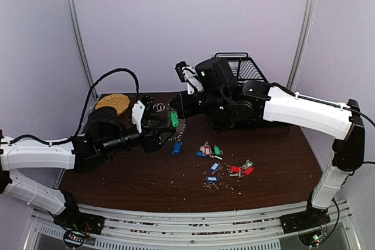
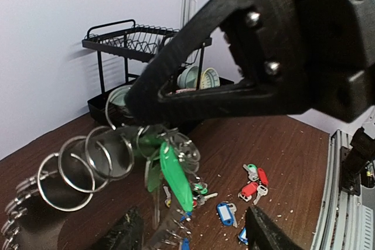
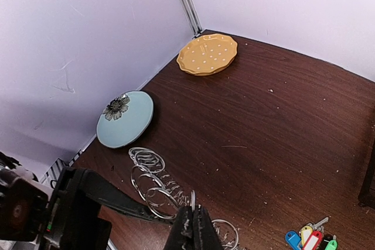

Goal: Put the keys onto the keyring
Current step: Adjust the keyring to the key storage ring.

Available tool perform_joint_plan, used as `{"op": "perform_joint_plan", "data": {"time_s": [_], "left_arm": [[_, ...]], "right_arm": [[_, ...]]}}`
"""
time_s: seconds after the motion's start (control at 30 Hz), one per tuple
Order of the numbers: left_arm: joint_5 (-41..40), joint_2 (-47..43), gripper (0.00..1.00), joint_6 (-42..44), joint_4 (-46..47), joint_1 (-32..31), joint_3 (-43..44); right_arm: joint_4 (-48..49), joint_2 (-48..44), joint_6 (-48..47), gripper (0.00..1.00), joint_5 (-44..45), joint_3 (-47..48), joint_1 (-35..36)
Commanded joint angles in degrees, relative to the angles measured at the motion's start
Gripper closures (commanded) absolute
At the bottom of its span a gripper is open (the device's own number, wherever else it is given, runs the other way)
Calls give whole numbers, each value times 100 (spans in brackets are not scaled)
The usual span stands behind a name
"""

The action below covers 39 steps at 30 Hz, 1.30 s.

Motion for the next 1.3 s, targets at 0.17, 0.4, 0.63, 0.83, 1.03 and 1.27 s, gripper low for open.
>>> {"op": "perform_joint_plan", "data": {"time_s": [0.17, 0.4, 0.63, 0.83, 1.03, 1.27], "left_arm": [[-470, 308, 49, 91, 659, 17, 229], [-361, 452, 66, 96, 893, 17, 276], [-513, 610, 75, 94, 1059, 17, 296], [-583, 463, 100, 316, 920, 17, 200], [-1360, 296, 100, 1169, 152, 17, 226], [-1943, 359, 100, 1603, -320, -26, 390]], "right_arm": [[450, -257, 116, 100, 68, -106, 58], [479, -258, 122, 100, 38, -133, 73], [566, -218, 183, 100, -72, -122, 91], [275, -319, 145, 100, -303, -137, 15], [-794, -355, -46, 100, -484, 215, -191], [-1362, -334, -49, 100, -876, 523, -207]]}}
